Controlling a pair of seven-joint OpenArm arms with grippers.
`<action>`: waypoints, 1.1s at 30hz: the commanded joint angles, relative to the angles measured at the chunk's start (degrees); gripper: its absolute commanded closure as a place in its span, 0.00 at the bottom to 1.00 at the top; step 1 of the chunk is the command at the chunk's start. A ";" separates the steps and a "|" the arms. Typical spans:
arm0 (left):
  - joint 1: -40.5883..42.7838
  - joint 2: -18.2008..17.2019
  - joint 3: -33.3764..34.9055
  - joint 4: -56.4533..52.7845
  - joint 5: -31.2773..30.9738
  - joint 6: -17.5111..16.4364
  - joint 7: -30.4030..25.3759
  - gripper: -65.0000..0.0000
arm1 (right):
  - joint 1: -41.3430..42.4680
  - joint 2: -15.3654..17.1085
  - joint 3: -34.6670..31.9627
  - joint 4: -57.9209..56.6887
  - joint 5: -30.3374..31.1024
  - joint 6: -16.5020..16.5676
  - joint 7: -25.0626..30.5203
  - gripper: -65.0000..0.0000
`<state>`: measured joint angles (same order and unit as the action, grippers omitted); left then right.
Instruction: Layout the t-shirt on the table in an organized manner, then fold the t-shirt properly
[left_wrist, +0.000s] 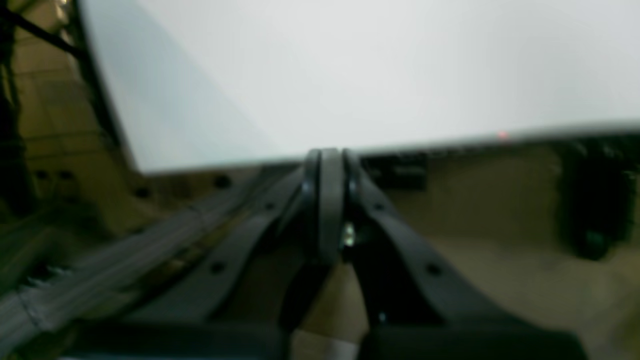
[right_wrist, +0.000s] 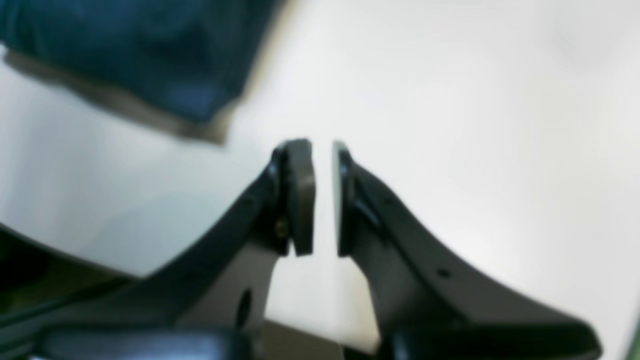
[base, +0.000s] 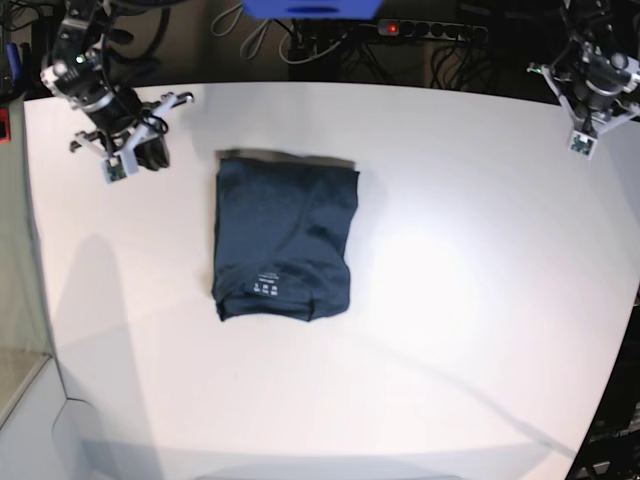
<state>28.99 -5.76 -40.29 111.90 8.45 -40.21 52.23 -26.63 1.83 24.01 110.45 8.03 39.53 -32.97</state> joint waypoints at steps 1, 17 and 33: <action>2.52 -0.09 -0.89 2.17 0.04 0.21 -0.49 1.00 | -2.86 -0.11 1.26 2.38 0.89 0.47 1.02 0.91; 14.04 11.34 -1.77 -17.70 0.56 0.21 -17.90 1.00 | -20.62 -5.83 11.81 -2.19 0.80 0.47 1.81 1.00; -6.97 -5.10 -1.51 -87.59 6.63 0.21 -50.69 1.00 | -5.76 -1.61 9.26 -61.97 -16.78 0.47 34.60 1.00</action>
<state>21.30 -10.63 -41.78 23.88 15.42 -39.24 1.06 -31.18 -0.78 32.86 46.94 -8.97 39.79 0.95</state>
